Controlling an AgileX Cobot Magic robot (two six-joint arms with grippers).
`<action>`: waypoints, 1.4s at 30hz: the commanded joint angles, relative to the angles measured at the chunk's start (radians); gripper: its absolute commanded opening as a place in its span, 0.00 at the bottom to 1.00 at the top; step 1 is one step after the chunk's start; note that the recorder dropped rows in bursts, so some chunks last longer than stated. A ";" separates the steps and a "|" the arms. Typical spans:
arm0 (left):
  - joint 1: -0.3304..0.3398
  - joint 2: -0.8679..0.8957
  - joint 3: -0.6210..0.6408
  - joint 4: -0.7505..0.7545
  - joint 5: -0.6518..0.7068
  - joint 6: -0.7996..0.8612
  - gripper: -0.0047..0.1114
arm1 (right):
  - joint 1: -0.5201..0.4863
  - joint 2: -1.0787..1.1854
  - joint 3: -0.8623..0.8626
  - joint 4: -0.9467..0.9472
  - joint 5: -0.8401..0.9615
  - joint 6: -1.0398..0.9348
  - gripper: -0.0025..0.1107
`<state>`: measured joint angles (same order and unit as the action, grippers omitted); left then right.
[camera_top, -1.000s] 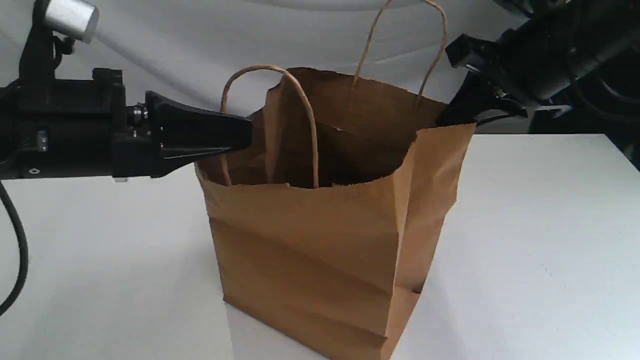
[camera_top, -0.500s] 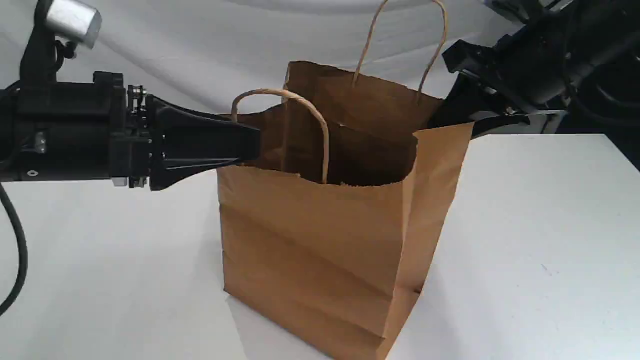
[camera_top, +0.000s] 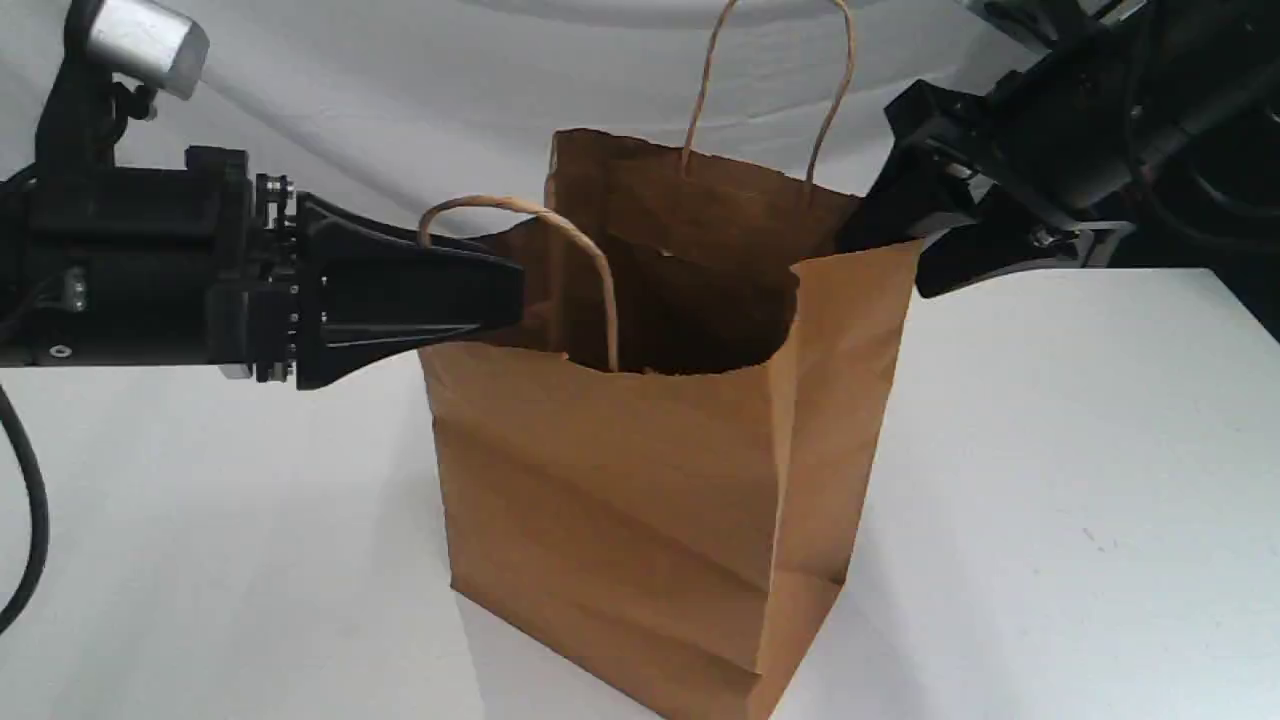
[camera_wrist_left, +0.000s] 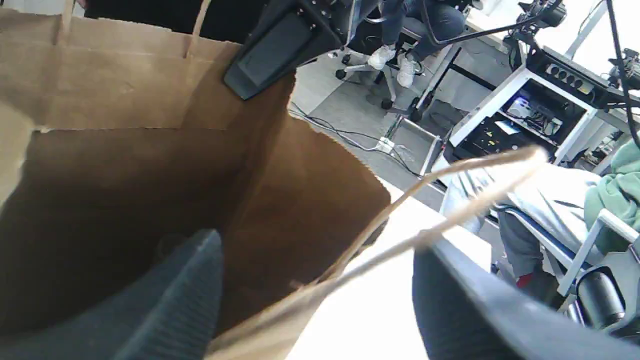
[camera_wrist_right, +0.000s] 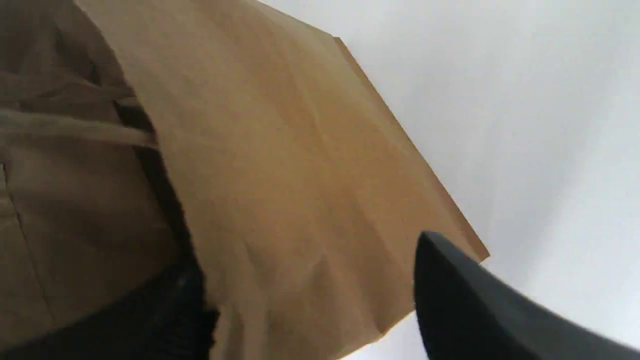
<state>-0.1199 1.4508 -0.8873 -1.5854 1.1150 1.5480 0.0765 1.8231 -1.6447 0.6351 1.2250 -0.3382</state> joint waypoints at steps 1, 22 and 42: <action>0.002 0.002 0.002 -0.004 0.015 -0.003 0.53 | -0.004 -0.001 0.008 0.010 -0.004 0.002 0.58; 0.005 -0.102 -0.014 0.112 -0.023 -0.020 0.53 | -0.006 -0.060 0.002 0.095 -0.004 -0.069 0.57; 0.005 -0.221 -0.014 0.297 -0.208 -0.110 0.53 | -0.006 -0.198 0.002 -0.024 -0.004 -0.069 0.57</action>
<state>-0.1175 1.2377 -0.8976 -1.3105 0.9290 1.4610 0.0765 1.6402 -1.6447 0.6201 1.2250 -0.3933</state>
